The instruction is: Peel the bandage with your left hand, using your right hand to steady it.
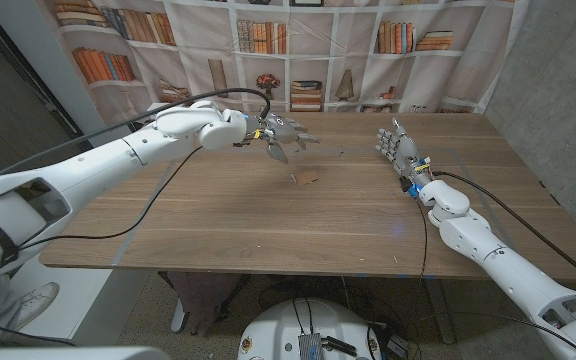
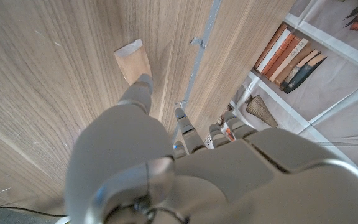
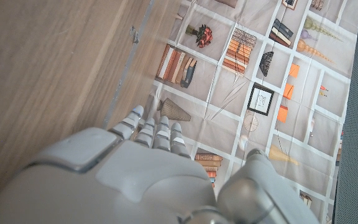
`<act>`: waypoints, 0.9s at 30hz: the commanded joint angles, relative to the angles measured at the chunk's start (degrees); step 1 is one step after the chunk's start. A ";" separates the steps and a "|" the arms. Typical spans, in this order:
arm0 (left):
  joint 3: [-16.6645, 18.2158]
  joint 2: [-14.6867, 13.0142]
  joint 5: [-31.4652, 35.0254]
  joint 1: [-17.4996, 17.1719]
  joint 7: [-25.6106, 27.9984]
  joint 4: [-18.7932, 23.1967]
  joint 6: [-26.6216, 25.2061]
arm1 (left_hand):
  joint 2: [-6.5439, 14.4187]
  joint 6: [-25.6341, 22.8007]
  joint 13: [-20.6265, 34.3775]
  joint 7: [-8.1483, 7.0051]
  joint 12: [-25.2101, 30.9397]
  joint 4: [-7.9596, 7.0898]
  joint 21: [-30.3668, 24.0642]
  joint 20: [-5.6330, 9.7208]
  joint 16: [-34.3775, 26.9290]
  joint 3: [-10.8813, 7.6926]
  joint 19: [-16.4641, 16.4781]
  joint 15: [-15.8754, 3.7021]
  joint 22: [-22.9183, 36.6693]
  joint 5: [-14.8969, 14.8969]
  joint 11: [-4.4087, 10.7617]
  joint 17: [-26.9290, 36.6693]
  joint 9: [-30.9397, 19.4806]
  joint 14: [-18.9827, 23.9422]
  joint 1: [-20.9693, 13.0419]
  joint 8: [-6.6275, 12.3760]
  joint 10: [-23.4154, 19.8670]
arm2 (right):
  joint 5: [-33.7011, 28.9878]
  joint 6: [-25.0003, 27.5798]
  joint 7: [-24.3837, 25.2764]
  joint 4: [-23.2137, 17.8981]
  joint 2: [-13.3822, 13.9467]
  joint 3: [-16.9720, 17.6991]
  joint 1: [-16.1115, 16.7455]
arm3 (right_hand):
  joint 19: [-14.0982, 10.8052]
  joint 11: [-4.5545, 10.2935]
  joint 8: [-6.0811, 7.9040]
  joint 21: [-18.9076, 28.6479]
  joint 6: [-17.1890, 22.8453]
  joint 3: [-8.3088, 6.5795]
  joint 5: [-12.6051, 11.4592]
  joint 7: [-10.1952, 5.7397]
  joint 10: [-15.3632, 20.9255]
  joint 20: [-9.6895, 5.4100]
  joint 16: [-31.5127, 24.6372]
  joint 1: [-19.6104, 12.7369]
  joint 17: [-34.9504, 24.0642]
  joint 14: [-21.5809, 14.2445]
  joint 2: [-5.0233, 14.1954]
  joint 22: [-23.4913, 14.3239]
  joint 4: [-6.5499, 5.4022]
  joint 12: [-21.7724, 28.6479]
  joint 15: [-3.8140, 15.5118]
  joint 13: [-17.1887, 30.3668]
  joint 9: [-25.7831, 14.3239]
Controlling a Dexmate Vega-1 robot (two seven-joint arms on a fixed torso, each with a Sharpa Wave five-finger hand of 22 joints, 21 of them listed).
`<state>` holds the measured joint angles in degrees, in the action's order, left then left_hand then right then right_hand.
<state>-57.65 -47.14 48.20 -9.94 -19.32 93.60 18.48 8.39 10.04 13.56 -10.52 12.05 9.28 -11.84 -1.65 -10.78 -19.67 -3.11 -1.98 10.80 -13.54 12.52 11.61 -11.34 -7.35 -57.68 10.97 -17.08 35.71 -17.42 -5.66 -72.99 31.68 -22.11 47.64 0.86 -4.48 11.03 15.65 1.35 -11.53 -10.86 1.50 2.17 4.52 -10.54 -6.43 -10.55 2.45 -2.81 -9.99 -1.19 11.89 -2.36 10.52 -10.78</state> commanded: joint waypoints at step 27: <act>-3.56 1.67 0.57 4.92 -1.87 -7.09 10.30 | -1.48 14.57 1.40 0.88 2.81 -0.84 -0.64 -0.57 -1.75 -0.70 0.31 -6.04 0.15 2.53 0.08 0.55 -0.27 3.43 -1.53 0.88 -3.62 | -0.69 1.56 4.08 -1.17 -0.14 0.40 0.93 | 0.02 0.12 0.30 -0.99 0.32 0.31 -0.10 -0.31 0.21 0.31 -0.17 0.28 0.10 0.18 0.54 -0.26 0.22 0.22 0.18 0.18 -0.26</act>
<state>-60.68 -45.45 48.21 -5.44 -22.22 87.88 26.70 6.77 9.92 14.65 -9.61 14.42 8.91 -12.13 -2.28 -12.14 -20.25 -3.09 -2.13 10.80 -11.12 12.59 11.87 -11.34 -4.19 -59.08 11.29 -20.00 35.16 -15.98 -2.20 -74.49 31.86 -21.73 48.50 0.86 -4.48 11.03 14.77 1.63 -11.22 -10.86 1.22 2.17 4.51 -10.61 -6.22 -10.40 2.45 -2.59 -9.99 -0.87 11.89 -2.36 10.53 -10.78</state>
